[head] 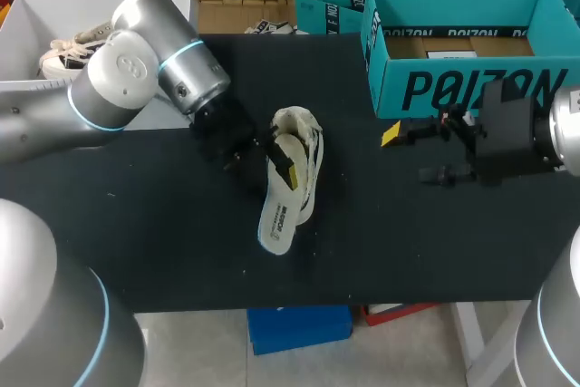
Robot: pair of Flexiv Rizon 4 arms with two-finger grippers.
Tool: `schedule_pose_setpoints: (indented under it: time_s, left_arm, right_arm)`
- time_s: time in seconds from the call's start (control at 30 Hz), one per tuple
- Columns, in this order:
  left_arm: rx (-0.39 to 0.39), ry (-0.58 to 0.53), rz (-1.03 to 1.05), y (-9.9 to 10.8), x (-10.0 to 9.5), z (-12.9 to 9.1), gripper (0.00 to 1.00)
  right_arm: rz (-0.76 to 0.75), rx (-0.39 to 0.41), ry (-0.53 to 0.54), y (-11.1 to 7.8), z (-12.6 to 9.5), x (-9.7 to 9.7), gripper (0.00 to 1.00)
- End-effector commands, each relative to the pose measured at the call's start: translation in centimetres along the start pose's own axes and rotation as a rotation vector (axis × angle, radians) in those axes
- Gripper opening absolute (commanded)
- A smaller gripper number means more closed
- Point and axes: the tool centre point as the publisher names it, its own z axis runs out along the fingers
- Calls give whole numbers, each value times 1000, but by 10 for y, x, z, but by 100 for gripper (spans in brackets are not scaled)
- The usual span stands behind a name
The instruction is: Take the shoe out of the shoebox, open the shoe tongue, remove and reinsert the insole, then place the shoe into the shoebox
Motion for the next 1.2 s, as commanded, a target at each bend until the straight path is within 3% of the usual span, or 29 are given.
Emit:
schedule_pose_setpoints:
  time_s: [0.03,0.63,0.7,1.03,1.2]
  left_arm:
    - [-52,26,4,-8,-2,0,0]
    - [-89,202,57,-14,4,1,0]
    - [-84,173,60,-15,2,0,0]
    - [121,-58,-5,-31,-7,0,0]
    - [157,-87,-15,-37,-9,-2,0]
  right_arm:
    - [0,0,0,0,1,0,100]
    - [0,0,0,0,1,0,100]
    - [0,0,0,0,1,0,100]
    - [0,0,0,0,1,0,100]
    - [0,0,0,0,1,0,100]
